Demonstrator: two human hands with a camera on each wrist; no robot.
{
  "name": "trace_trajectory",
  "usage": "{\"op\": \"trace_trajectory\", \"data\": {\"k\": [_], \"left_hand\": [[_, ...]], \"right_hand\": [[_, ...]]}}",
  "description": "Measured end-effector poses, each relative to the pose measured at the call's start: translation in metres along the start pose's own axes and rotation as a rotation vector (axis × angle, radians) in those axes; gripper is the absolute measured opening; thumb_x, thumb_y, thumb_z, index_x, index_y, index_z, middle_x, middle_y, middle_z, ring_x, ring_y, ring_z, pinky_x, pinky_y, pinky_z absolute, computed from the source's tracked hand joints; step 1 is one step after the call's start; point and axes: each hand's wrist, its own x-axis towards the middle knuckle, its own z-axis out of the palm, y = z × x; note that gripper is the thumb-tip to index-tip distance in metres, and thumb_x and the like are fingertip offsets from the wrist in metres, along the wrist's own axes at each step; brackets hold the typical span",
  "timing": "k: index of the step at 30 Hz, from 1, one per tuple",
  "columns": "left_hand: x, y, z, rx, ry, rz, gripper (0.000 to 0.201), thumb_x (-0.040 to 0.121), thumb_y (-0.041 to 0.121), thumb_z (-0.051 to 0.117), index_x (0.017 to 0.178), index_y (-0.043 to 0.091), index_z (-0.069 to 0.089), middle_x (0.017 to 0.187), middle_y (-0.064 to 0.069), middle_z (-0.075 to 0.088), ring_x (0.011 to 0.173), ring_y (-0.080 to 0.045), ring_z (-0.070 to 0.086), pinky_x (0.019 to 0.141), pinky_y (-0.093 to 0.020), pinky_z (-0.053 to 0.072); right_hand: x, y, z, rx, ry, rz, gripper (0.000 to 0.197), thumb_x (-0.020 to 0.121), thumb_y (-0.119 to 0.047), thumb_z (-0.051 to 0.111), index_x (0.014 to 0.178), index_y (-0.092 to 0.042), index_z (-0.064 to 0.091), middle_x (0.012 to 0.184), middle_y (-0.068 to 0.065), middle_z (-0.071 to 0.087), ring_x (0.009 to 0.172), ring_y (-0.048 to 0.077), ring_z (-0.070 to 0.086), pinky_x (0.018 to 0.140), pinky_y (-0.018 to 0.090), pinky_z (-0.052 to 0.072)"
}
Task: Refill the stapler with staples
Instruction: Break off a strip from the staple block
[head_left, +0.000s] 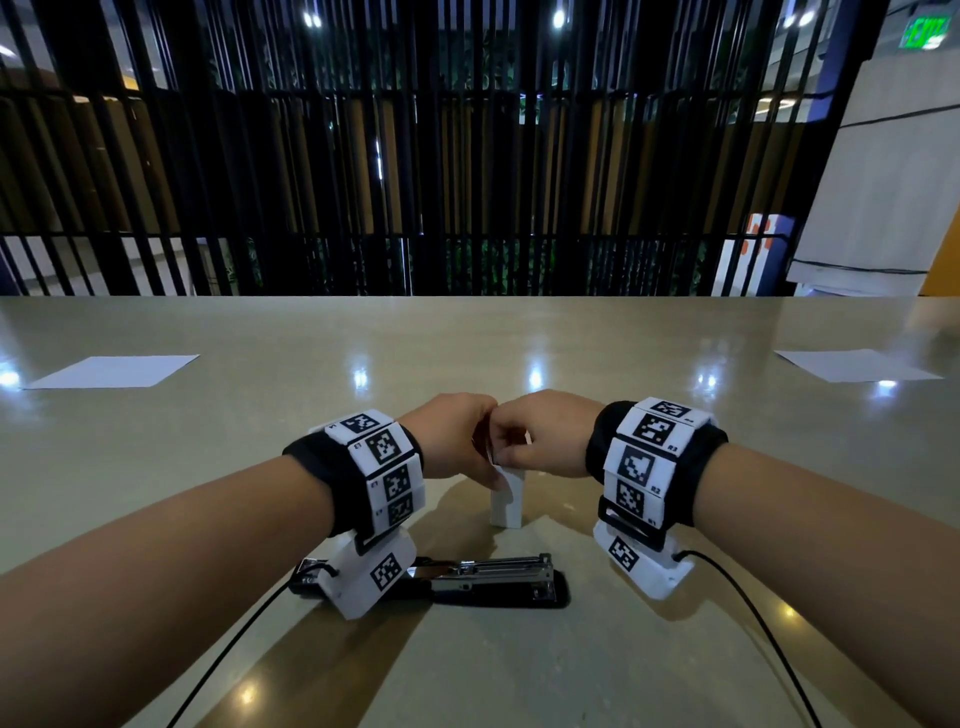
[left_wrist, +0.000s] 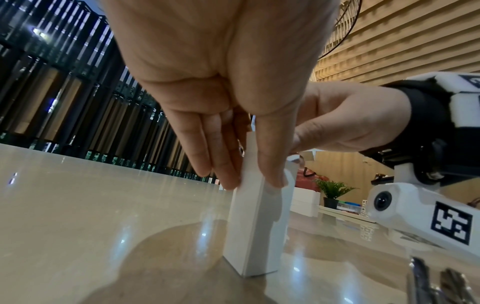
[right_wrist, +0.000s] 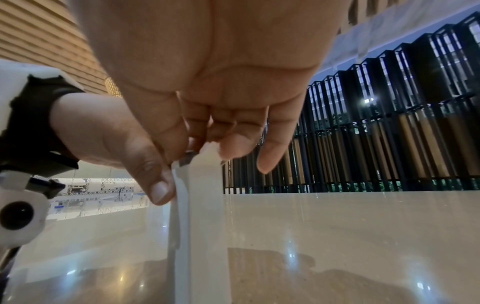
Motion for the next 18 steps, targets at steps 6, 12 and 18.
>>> {"op": "trace_trajectory", "data": {"k": [6, 12, 18], "left_hand": [[-0.001, 0.0, 0.0, -0.009, 0.0, 0.018, 0.048, 0.066, 0.025, 0.084, 0.108, 0.015, 0.063, 0.104, -0.001, 0.071, 0.096, -0.019, 0.066, 0.087, -0.035, 0.055], [-0.001, -0.002, 0.001, -0.011, 0.007, 0.013, 0.049, 0.066, 0.027, 0.084, 0.107, 0.015, 0.06, 0.103, -0.002, 0.07, 0.095, -0.02, 0.066, 0.086, -0.037, 0.056], [0.0, -0.001, 0.003, -0.006, 0.039, -0.03, 0.051, 0.063, 0.032, 0.086, 0.095, 0.016, 0.05, 0.097, -0.003, 0.066, 0.089, -0.022, 0.064, 0.078, -0.037, 0.055]], "right_hand": [[0.002, 0.0, 0.001, 0.068, 0.116, 0.011, 0.01, 0.084, -0.021, 0.068, 0.078, -0.02, 0.06, 0.075, -0.01, 0.055, 0.078, 0.014, 0.055, 0.065, 0.023, 0.041], [-0.002, 0.004, 0.005, 0.199, 0.228, 0.017, 0.015, 0.078, -0.022, 0.074, 0.07, -0.022, 0.061, 0.087, -0.003, 0.063, 0.088, 0.018, 0.061, 0.08, 0.033, 0.052], [-0.003, 0.013, 0.001, 0.444, 0.388, 0.047, 0.023, 0.077, -0.012, 0.076, 0.072, -0.022, 0.057, 0.075, 0.006, 0.068, 0.071, 0.02, 0.065, 0.07, 0.035, 0.056]]}}
